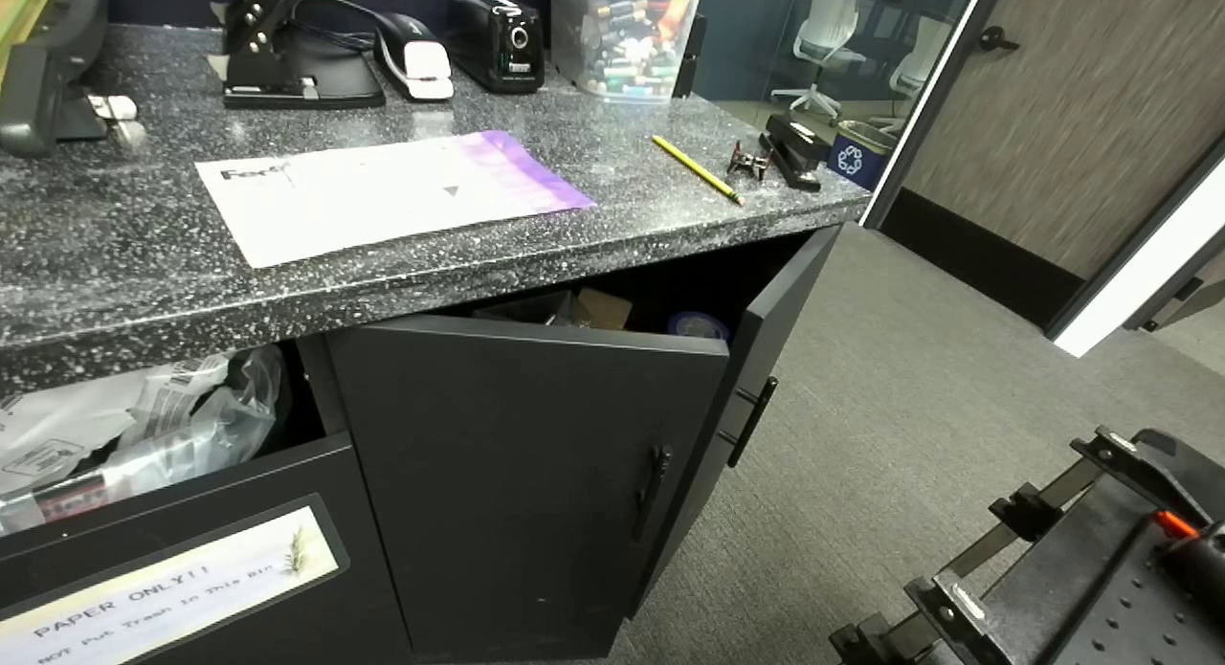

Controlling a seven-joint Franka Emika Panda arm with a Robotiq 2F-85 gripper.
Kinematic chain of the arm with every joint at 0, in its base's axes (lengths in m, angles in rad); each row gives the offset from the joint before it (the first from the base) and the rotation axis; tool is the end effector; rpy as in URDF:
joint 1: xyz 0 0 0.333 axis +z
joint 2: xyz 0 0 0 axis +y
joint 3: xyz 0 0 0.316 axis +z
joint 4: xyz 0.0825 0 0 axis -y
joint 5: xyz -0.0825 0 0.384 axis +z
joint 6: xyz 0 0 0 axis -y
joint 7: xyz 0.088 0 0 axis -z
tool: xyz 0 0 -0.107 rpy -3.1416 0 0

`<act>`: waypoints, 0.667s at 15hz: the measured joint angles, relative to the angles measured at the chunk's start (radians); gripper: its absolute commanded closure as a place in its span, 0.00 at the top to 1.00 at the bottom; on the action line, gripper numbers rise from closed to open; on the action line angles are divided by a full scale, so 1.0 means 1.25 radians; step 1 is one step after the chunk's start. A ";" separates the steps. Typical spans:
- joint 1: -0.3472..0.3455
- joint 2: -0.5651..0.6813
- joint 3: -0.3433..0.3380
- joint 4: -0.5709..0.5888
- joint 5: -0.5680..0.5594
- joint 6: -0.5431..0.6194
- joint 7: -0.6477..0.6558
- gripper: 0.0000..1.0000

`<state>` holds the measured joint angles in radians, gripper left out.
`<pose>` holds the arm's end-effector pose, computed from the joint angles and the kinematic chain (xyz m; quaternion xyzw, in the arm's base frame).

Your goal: Move the stapler to the left on the counter

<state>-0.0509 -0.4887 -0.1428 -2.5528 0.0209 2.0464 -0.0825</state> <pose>0.3813 -0.0738 0.4313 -0.9977 0.0518 0.0055 0.0437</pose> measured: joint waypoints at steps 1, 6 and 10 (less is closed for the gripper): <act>0.005 0.052 0.001 0.039 0.005 0.018 0.000 1.00; 0.010 0.306 0.005 0.253 0.031 0.079 0.000 1.00; 0.001 0.501 0.006 0.447 0.071 0.079 -0.008 1.00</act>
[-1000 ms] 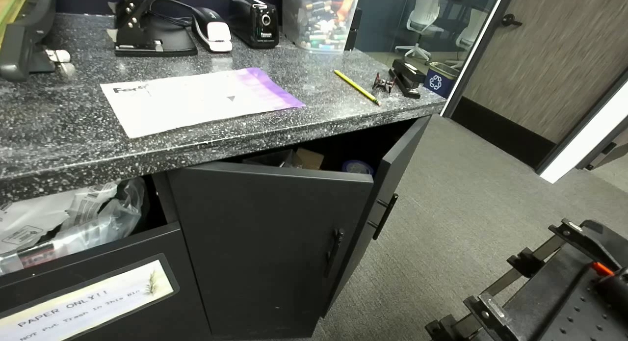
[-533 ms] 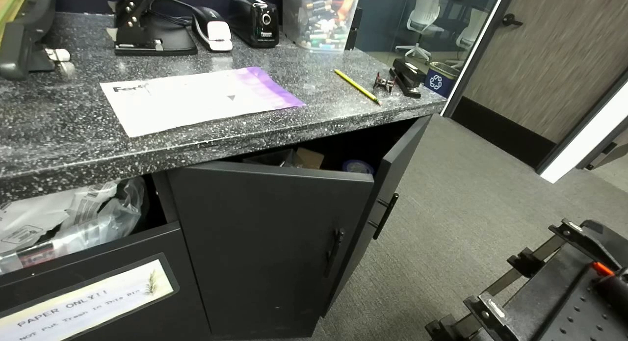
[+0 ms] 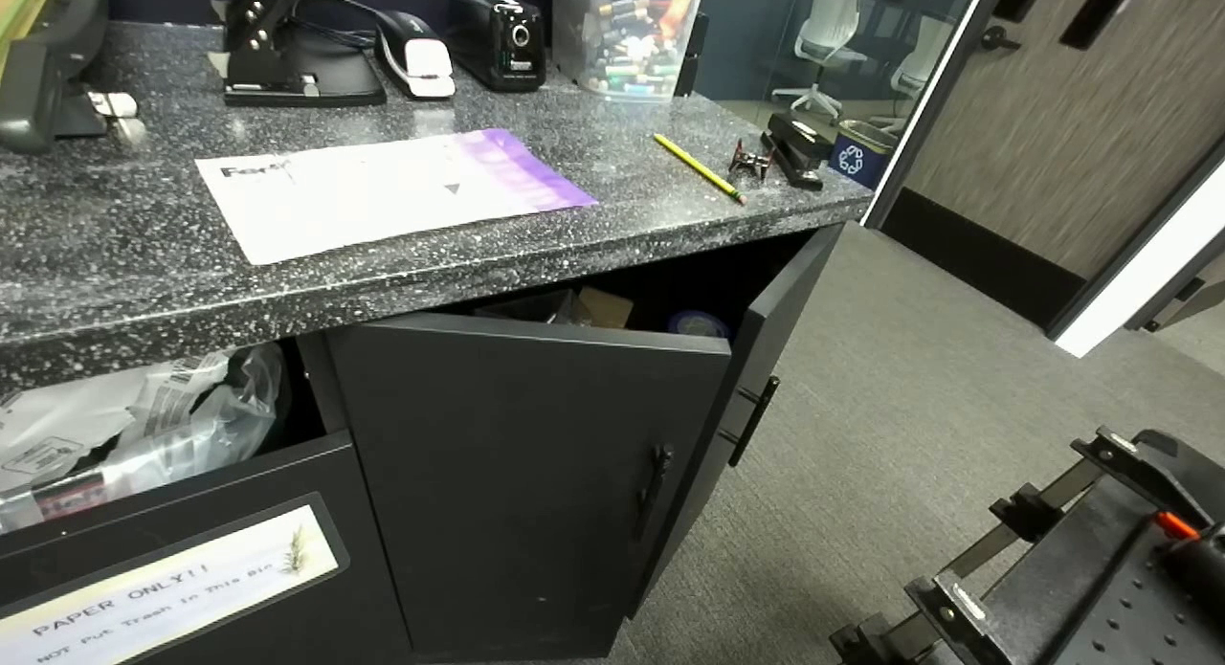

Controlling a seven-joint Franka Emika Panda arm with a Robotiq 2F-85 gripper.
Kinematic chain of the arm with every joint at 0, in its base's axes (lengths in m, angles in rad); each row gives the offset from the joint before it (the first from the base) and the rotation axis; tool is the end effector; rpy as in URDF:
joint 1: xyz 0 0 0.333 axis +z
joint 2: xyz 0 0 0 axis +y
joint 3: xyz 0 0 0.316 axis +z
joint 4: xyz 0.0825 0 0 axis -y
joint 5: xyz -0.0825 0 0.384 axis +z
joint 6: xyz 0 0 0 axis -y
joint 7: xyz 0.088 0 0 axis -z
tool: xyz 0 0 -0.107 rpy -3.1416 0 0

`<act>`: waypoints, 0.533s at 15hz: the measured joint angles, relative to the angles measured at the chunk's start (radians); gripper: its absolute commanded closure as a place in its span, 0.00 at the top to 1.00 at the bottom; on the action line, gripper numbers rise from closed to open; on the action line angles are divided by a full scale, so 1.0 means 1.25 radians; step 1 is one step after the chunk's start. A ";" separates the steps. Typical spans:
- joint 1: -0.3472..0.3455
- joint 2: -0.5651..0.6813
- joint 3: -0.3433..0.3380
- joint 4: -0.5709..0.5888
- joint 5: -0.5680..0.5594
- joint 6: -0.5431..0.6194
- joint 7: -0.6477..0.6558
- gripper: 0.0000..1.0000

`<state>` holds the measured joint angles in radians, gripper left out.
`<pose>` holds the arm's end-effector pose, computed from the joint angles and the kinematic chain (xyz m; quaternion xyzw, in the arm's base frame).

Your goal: Move the stapler to the left on the counter

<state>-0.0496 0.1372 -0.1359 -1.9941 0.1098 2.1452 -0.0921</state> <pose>0.5748 -0.1012 0.3956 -0.9964 0.0754 -0.0129 0.0356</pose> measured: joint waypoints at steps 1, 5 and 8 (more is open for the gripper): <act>-0.006 0.045 0.000 0.047 0.008 0.000 -0.003 1.00; -0.036 0.209 0.006 0.228 0.011 -0.005 -0.005 1.00; -0.062 0.316 0.015 0.354 0.011 -0.015 -0.005 1.00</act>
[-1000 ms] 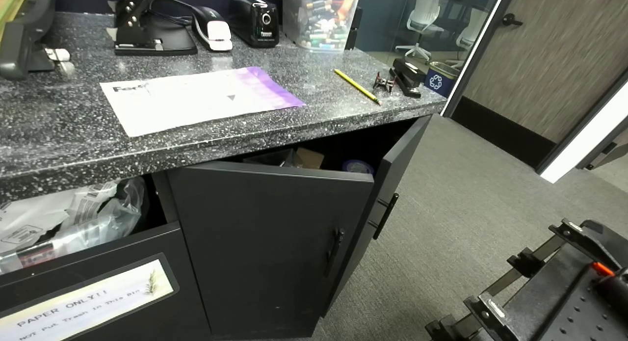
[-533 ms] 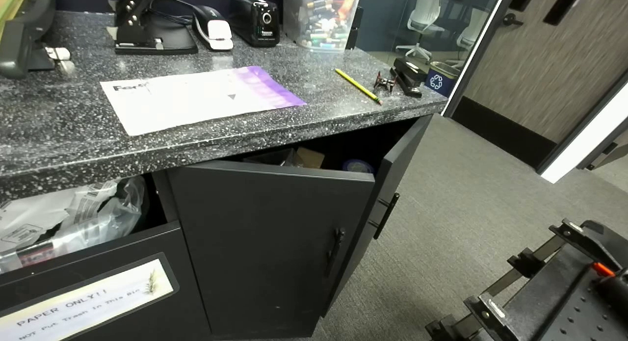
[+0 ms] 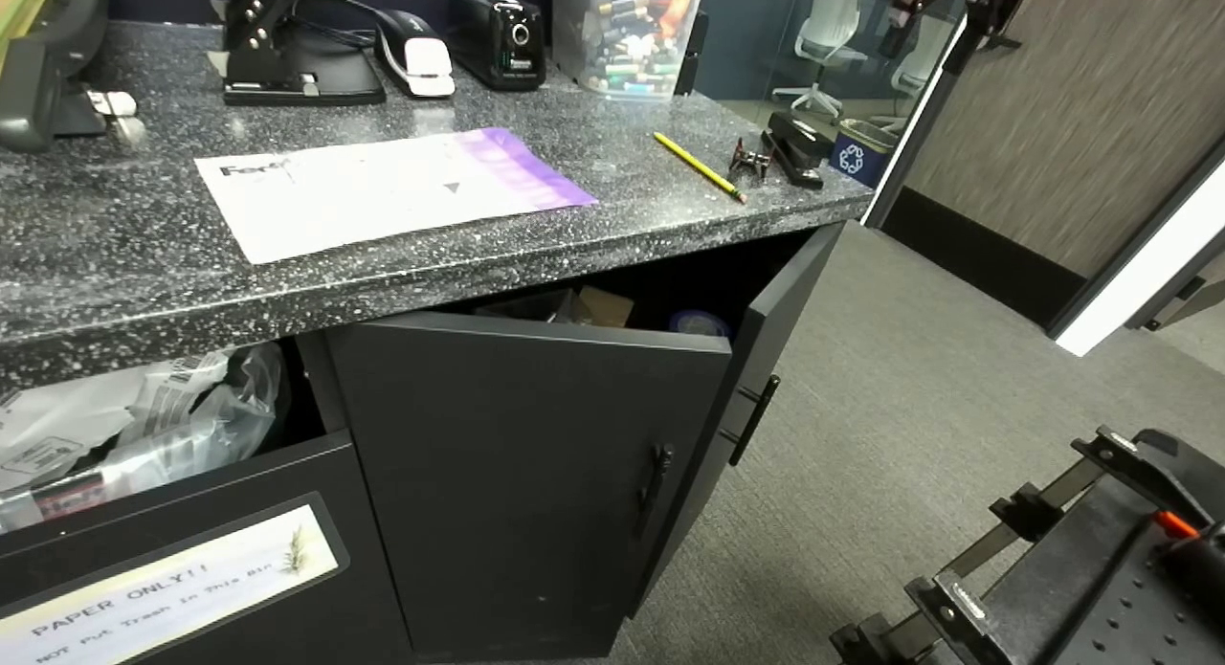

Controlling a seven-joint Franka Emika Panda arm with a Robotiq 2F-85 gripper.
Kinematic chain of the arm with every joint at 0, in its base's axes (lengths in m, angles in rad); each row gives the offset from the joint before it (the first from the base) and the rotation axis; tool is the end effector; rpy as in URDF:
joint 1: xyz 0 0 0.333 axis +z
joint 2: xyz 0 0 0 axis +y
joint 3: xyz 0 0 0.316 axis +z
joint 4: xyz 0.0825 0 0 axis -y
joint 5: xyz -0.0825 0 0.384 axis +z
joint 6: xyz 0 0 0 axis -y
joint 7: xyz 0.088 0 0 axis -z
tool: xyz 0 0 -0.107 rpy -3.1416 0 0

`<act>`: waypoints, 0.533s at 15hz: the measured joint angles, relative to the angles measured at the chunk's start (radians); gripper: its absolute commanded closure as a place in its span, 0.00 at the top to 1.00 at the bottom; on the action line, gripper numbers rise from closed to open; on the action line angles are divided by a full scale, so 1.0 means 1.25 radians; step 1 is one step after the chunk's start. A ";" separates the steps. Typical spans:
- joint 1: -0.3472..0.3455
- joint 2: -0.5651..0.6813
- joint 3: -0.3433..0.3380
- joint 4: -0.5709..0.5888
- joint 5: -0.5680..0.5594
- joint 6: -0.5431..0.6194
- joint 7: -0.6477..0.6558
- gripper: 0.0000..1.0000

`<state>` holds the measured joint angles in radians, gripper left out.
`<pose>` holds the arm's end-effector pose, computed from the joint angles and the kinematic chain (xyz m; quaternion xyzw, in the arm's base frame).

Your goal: Move the stapler to the left on the counter

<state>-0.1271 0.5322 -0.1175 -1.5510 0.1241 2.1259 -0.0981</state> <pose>0.6824 -0.1522 0.3460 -0.9948 0.0958 -0.0273 0.0195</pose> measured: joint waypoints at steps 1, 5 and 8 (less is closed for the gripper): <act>-0.009 0.035 0.003 0.042 0.000 -0.011 0.000 1.00; -0.044 0.169 0.014 0.204 0.000 -0.057 0.008 1.00; -0.058 0.260 0.021 0.318 0.000 -0.090 0.026 1.00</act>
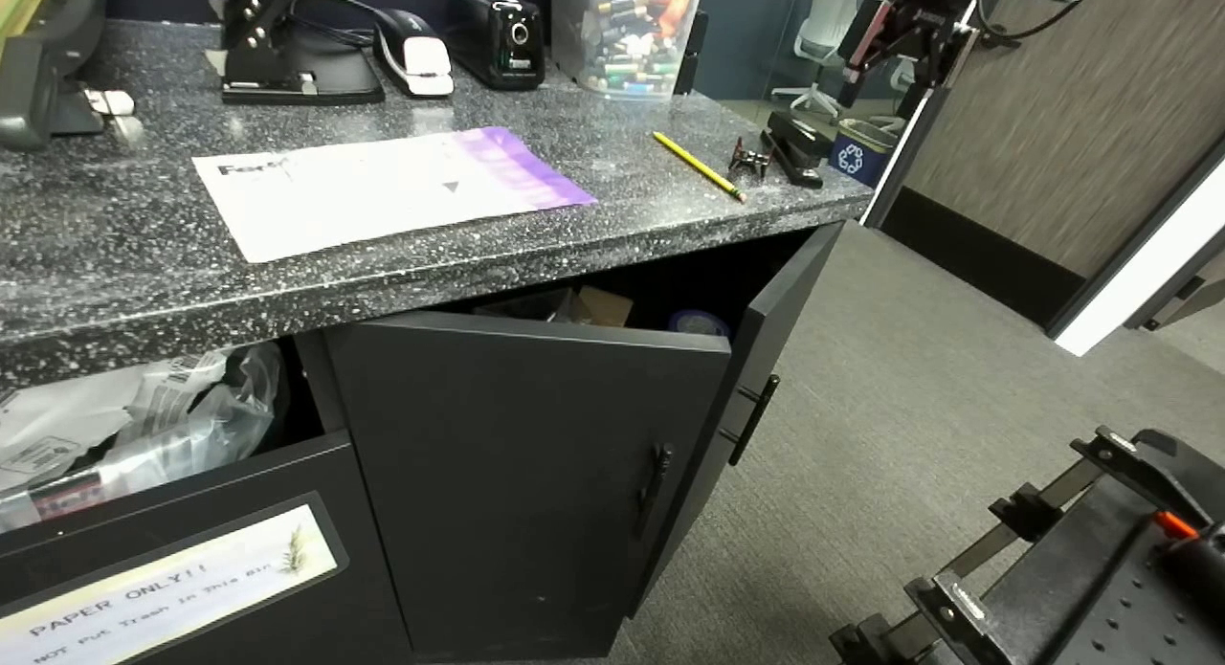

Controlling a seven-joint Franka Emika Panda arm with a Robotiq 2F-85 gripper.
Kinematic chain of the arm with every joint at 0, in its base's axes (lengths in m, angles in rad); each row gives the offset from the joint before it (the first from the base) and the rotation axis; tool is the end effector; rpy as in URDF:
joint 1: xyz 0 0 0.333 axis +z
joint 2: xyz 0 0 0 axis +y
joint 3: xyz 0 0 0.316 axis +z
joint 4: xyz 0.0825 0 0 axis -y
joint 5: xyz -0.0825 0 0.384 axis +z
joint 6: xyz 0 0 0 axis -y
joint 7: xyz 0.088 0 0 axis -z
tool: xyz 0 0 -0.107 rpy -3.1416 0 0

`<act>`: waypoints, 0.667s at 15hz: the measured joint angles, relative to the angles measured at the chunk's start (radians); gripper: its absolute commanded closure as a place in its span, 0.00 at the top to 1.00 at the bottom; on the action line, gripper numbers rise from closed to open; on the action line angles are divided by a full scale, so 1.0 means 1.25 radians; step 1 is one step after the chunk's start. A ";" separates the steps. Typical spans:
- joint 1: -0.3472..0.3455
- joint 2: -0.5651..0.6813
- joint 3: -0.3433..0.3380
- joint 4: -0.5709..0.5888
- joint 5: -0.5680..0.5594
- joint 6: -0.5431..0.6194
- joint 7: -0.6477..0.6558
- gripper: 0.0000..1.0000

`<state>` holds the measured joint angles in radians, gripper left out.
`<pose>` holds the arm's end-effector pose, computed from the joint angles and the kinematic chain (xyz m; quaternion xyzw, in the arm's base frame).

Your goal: Move the stapler to the left on the counter

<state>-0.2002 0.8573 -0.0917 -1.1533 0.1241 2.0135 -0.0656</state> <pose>0.7394 -0.1929 0.2835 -0.9921 0.1233 -0.0068 0.0207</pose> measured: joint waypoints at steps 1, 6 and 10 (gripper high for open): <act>-0.002 0.027 0.004 0.038 0.000 -0.011 0.007 1.00; -0.001 0.131 0.033 0.220 0.000 -0.087 0.039 1.00; -0.001 0.202 0.039 0.327 0.000 -0.143 0.062 1.00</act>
<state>-0.2019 1.1098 -0.0425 -0.7442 0.1241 1.8342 0.0115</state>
